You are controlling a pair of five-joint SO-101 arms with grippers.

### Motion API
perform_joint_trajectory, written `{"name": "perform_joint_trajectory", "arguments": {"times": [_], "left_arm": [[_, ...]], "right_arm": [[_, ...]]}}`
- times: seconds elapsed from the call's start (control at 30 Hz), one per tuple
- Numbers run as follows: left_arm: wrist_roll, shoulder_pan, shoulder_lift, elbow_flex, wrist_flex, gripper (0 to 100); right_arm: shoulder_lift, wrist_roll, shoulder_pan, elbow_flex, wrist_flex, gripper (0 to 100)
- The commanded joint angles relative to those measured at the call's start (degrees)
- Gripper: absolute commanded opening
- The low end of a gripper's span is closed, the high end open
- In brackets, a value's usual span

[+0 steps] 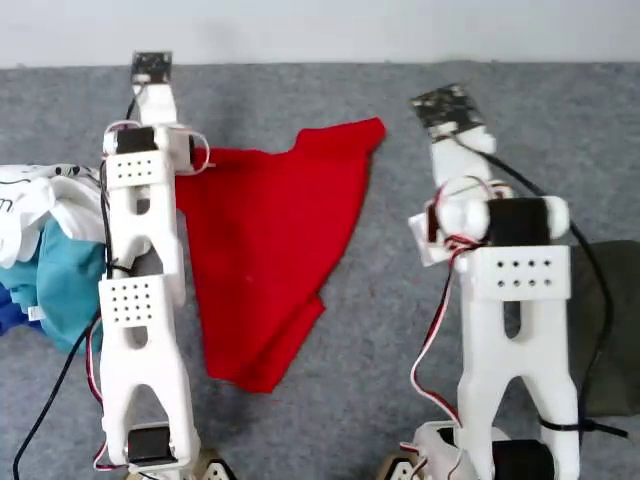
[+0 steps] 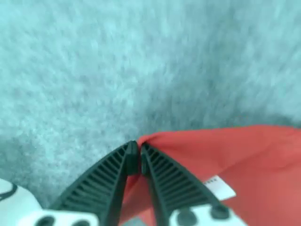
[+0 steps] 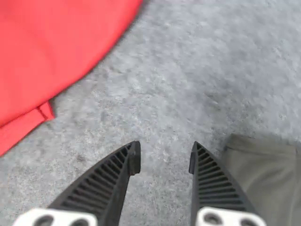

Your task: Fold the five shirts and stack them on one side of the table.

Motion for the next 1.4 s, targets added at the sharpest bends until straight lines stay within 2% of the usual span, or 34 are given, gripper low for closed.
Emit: {"name": "perform_joint_trajectory", "arguments": {"times": [0.0, 0.2, 0.37, 0.6, 0.67, 0.73, 0.9, 1.1, 1.3, 1.37], "left_arm": [[4.1, 0.3, -3.4, -9.1, 3.6, 2], [4.3, 1.8, -4.9, -25.8, 18.3, 16], [1.8, 1.2, -6.7, -26.4, 25.8, 16], [1.8, -1.1, -18.8, -26.3, 26.5, 14], [1.8, -1.2, -24.3, -26.1, 26.5, 14], [1.8, -1.2, -29.1, -26.0, 26.6, 14], [1.8, -1.1, -38.1, -26.0, 26.7, 14], [1.8, -0.9, -44.1, -21.5, 26.7, 14], [1.8, -0.8, -50.9, -8.7, 26.6, 14], [1.6, -0.9, -53.3, -4.3, 26.6, 14]], "right_arm": [[0.0, 0.6, -4.8, -0.2, 0.1, 18.3], [3.4, 4.6, -15.7, 9.6, -3.2, 18.3], [8.5, 7.7, -28.5, 16.8, -6.5, 18.3], [12.8, 8.4, -51.5, 15.0, -5.8, 18.2], [13.3, 8.4, -56.0, 14.8, -6.0, 18.2], [13.5, 8.7, -57.1, 15.3, -7.9, 18.2], [16.9, 8.9, -52.1, 16.4, -11.3, 18.0], [24.9, 9.0, -51.5, 16.1, -13.8, 9.1], [32.7, 8.8, -47.5, 15.9, -18.1, 17.8], [34.5, 8.8, -45.2, 14.5, -18.4, 18.0]]}}
